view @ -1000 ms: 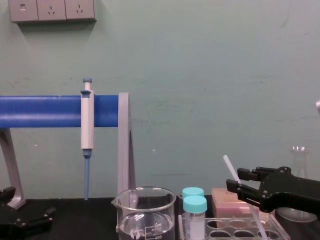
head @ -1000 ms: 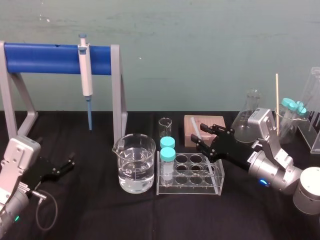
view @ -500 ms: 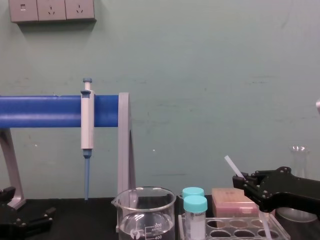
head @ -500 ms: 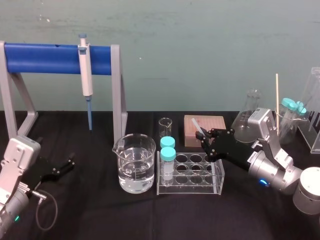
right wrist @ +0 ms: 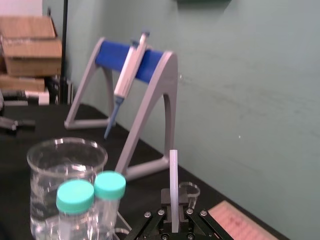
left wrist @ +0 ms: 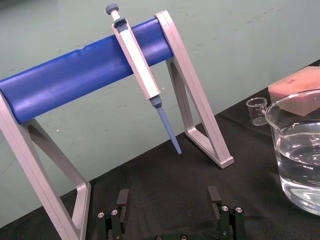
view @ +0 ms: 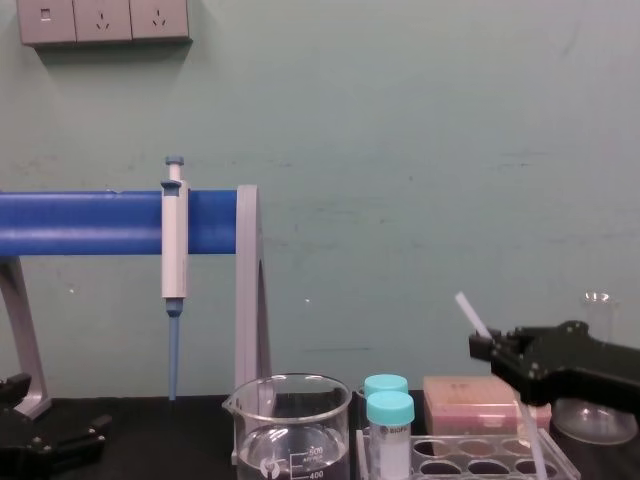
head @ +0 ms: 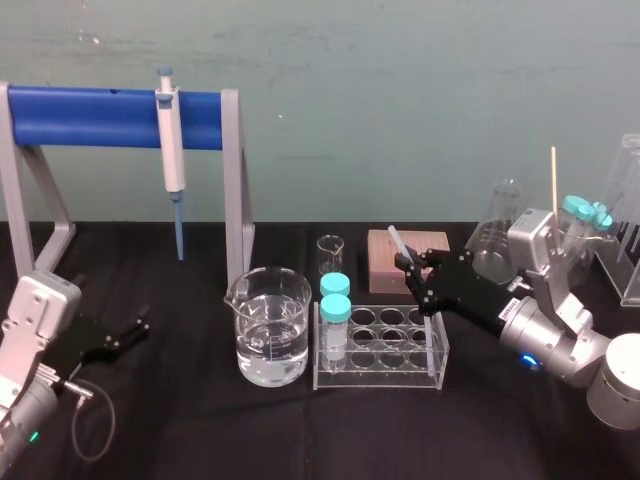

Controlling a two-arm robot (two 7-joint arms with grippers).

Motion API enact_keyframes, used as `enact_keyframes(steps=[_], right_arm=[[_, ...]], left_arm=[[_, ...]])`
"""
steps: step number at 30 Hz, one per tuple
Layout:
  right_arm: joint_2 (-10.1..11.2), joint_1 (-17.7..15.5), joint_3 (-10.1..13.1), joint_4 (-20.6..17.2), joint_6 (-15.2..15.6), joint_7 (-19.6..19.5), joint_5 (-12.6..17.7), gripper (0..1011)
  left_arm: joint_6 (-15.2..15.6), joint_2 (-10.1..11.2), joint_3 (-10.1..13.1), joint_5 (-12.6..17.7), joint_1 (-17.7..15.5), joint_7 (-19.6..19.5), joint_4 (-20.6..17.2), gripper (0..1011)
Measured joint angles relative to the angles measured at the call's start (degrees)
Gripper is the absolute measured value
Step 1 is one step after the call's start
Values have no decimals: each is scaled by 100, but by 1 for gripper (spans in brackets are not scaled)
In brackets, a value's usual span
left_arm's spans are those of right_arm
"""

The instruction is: Pick up the stirring rod with one hand, then place it down.

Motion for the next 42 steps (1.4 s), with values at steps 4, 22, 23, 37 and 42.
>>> enact_keyframes(steps=[4,22,23,37,42], right_arm=[[-6,-116,174,-245,84,74,199,75],[135,-603,783,-1500,-330,-541,-88,75],[144,-651,825,-1570,-413,-637,-199,77],[41,-1267,1194,-1938,-956,-1247,-757,75],[-40,-1451,1299,-1991,-1023,-1314,-760,77]], left_arm=[[0,0,0,0,0,0,0,1000],[0,0,0,0,0,0,0,1000],[0,0,0,0,0,0,0,1000],[0,0,0,0,0,0,0,1000],[0,0,0,0,0,0,0,1000]])
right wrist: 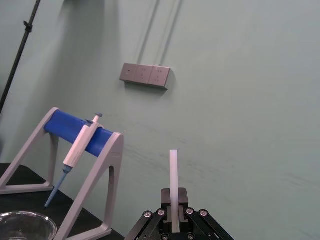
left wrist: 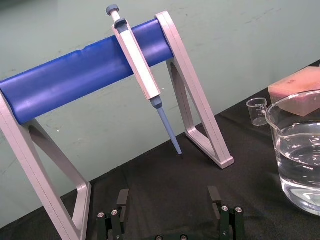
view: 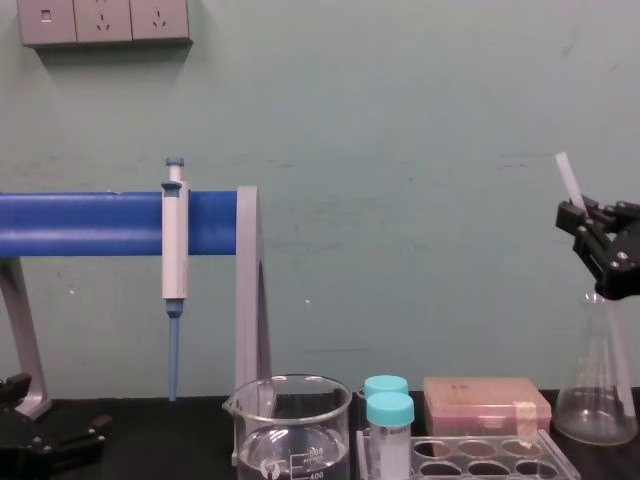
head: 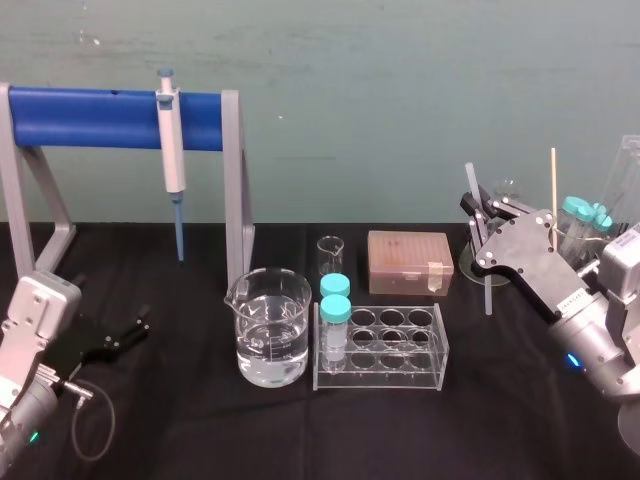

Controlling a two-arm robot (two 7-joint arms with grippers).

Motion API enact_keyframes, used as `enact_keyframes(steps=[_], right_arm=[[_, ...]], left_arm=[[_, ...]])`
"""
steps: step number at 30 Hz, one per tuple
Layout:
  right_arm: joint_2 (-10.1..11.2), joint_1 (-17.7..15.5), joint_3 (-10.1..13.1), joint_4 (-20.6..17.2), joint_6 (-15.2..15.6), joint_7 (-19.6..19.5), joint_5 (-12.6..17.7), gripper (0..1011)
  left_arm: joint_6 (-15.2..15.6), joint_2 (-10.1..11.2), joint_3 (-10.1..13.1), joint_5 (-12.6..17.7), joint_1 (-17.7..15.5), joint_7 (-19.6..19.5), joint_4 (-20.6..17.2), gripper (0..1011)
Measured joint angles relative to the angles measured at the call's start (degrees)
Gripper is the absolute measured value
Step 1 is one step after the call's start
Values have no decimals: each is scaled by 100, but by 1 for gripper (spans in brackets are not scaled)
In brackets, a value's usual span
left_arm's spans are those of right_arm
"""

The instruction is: Pick up the stirring rod with one hand, then place it down.

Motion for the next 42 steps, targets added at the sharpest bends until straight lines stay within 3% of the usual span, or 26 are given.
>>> enact_keyframes(steps=[18,42], right_arm=[[-224,-175,225,72,-25,-190,-409,75],[-205,-169,202,73,-19,-177,-382,75]], left_arm=[[0,0,0,0,0,0,0,1000],[0,0,0,0,0,0,0,1000]])
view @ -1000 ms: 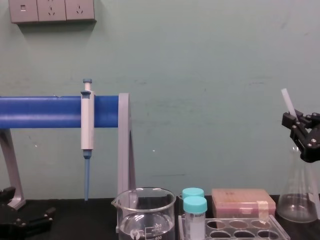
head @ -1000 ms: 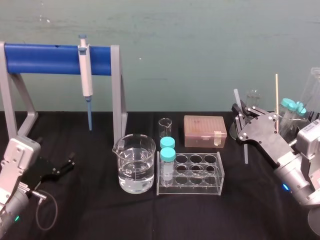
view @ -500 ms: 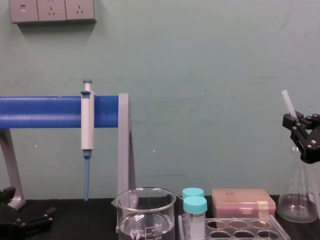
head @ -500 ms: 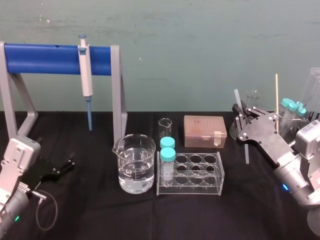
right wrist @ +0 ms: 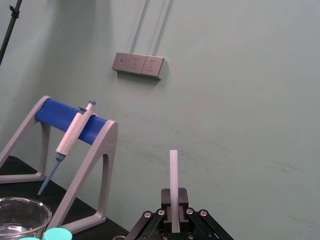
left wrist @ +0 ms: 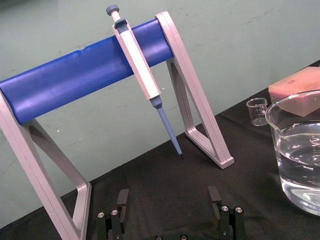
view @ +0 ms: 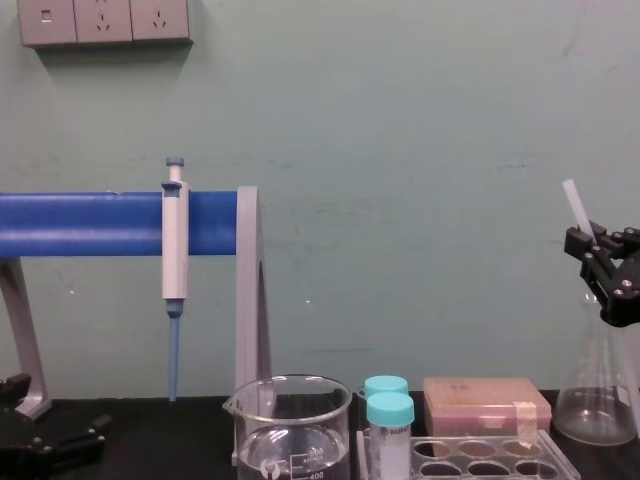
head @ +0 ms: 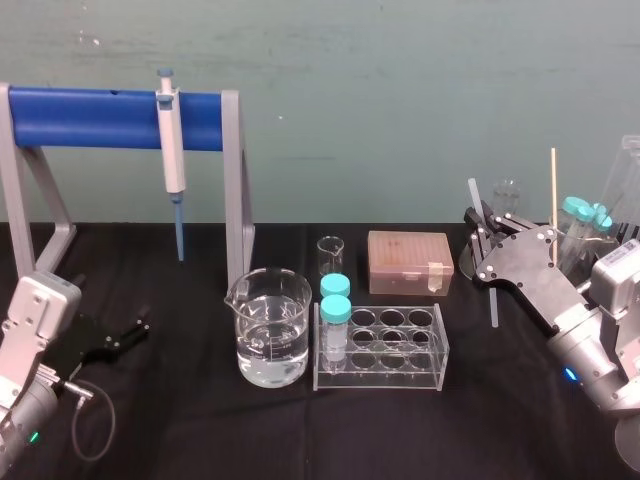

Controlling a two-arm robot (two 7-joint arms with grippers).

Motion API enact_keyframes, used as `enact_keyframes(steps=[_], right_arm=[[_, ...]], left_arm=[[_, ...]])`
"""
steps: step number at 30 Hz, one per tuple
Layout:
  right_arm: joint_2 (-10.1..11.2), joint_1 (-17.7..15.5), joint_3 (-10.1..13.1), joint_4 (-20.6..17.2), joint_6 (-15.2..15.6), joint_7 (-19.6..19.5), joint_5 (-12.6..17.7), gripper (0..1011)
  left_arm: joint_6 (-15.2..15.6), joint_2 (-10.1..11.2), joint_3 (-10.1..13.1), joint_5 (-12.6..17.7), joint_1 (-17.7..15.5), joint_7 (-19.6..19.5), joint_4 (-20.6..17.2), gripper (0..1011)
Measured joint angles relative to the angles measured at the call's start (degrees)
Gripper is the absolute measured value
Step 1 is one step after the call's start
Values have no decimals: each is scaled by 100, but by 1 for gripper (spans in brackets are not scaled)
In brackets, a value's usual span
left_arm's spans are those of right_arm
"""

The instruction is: Pick up the stirring rod with one hand, then place it down.

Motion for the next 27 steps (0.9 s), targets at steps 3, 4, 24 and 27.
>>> enact_keyframes(steps=[3,4,24,27], right_arm=[[1,0,-2,0,1,0,1,75],[2,0,-3,0,2,1,1,75],[4,0,-5,0,5,8,9,75],[4,0,-5,0,4,8,9,75]], left_arm=[[0,0,0,0,1,0,0,1000],[0,0,0,0,0,0,0,1000],[0,0,0,0,0,0,0,1000],[0,0,0,0,0,0,0,1000]])
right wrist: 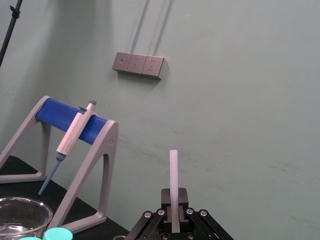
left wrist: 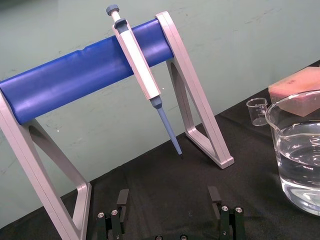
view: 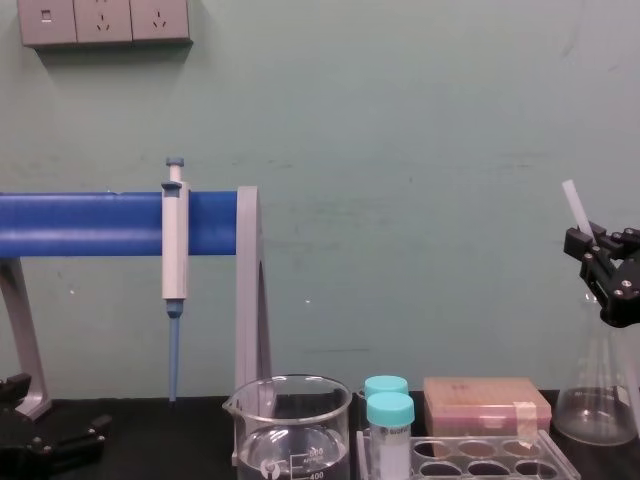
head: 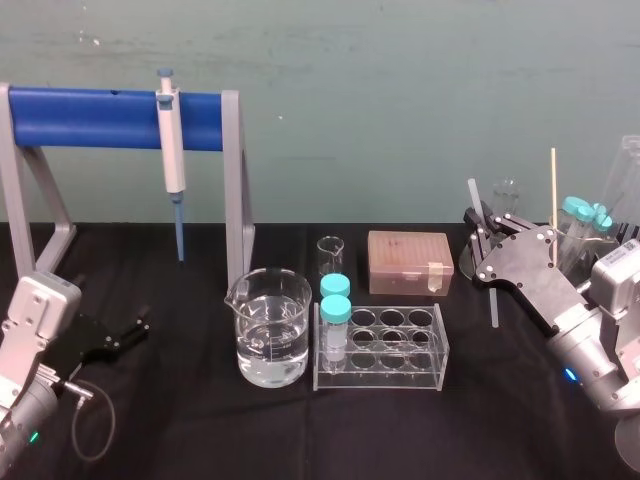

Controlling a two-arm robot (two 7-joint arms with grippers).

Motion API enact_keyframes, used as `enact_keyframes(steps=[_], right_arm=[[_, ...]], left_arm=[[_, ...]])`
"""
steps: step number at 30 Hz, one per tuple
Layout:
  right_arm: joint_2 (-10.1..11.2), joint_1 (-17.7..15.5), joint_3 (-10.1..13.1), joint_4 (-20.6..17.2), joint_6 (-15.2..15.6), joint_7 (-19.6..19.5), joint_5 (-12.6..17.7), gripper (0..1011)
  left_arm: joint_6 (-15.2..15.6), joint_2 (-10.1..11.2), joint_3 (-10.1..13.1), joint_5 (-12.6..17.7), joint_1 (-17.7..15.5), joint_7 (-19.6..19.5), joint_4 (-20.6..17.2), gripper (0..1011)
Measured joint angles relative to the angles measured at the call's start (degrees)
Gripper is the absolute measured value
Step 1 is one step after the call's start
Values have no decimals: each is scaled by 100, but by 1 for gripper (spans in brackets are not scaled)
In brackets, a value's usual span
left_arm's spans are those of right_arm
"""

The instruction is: Pick up the stirring rod with one hand, then place it down.

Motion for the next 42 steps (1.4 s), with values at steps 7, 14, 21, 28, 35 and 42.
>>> enact_keyframes(steps=[7,14,21,28,35,42], right_arm=[[0,0,0,0,0,0,0,75],[0,0,0,0,0,-1,0,75],[0,0,0,0,0,-1,0,75],[0,0,0,0,0,-1,0,77],[0,0,0,0,0,-1,0,75],[0,0,0,0,0,-1,0,77]], left_arm=[[0,0,0,0,0,0,0,1000],[0,0,0,0,0,0,0,1000],[0,0,0,0,0,0,0,1000],[0,0,0,0,0,0,0,1000],[0,0,0,0,0,0,0,1000],[0,0,0,0,0,0,0,1000]])
